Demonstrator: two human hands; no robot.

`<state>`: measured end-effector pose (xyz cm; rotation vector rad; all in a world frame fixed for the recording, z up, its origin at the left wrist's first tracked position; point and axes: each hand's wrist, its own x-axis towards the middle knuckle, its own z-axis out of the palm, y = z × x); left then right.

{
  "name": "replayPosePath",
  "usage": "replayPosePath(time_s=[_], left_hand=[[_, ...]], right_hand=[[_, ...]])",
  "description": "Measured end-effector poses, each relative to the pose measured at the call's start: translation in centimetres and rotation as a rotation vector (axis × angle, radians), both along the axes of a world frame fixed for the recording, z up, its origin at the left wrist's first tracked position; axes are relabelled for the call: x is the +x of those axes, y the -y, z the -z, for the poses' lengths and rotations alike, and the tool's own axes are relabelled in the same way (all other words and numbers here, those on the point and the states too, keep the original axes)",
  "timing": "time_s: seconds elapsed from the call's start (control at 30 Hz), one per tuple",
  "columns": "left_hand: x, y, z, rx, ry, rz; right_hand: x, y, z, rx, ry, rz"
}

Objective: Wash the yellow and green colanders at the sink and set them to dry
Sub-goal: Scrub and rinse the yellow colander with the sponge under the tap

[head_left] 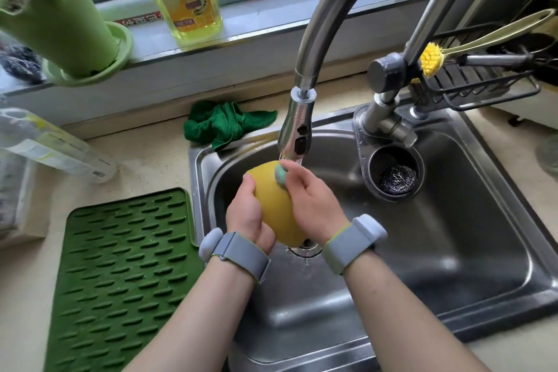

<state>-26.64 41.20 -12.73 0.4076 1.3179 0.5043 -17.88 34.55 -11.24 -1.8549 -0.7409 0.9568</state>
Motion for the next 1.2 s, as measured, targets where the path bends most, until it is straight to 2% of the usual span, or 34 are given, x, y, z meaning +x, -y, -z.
replayPosePath(time_s=[0.1, 0.2, 0.27, 0.37, 0.4, 0.5, 0.57, 0.73, 0.83, 0.9, 1.0, 1.03, 1.2], left_hand=[[0.1, -0.8, -0.2, 0.001, 0.001, -0.005], [0.3, -0.6, -0.7, 0.015, -0.056, -0.047], [0.7, 0.1, -1.3, 0.002, -0.019, 0.003], [1.0, 0.1, -1.9, -0.013, 0.034, 0.048], [1.1, 0.0, -1.9, 0.003, 0.035, 0.044], [0.8, 0.0, -1.0, 0.074, -0.034, 0.018], [0.5, 0.5, -0.6, 0.089, -0.033, 0.073], [-0.3, 0.0, -0.8, -0.03, 0.086, 0.072], [-0.8, -0.7, 0.1, -0.094, 0.154, -0.088], [-0.8, -1.1, 0.9, -0.082, 0.119, -0.176], [-0.3, -0.9, 1.1, -0.076, 0.081, -0.105], [-0.2, -0.7, 1.1, -0.072, 0.083, -0.065], [-0.8, -0.2, 1.2, -0.092, 0.166, 0.029]], right_hand=[[1.3, 0.6, 0.4, -0.088, -0.064, 0.022], [-0.9, 1.4, -0.5, 0.023, -0.017, -0.026], [0.0, 0.8, 0.0, 0.046, 0.03, -0.034], [2.6, 0.5, 1.3, -0.116, -0.118, 0.026], [2.1, 1.0, 1.3, -0.106, -0.143, 0.059], [-1.5, 1.4, 0.0, 0.086, -0.004, 0.023], [-1.7, 0.4, -0.4, 0.143, 0.107, -0.014], [2.4, 0.2, 1.8, -0.131, -0.228, 0.091], [-0.1, 1.9, 2.1, -0.125, -0.313, 0.169], [-2.4, 1.6, 1.8, -0.043, -0.224, 0.158], [-3.4, -0.8, -0.1, 0.05, 0.181, 0.004], [-2.9, -1.4, -0.4, 0.044, 0.229, 0.001], [1.6, -0.7, 0.6, -0.2, -0.043, -0.012]])
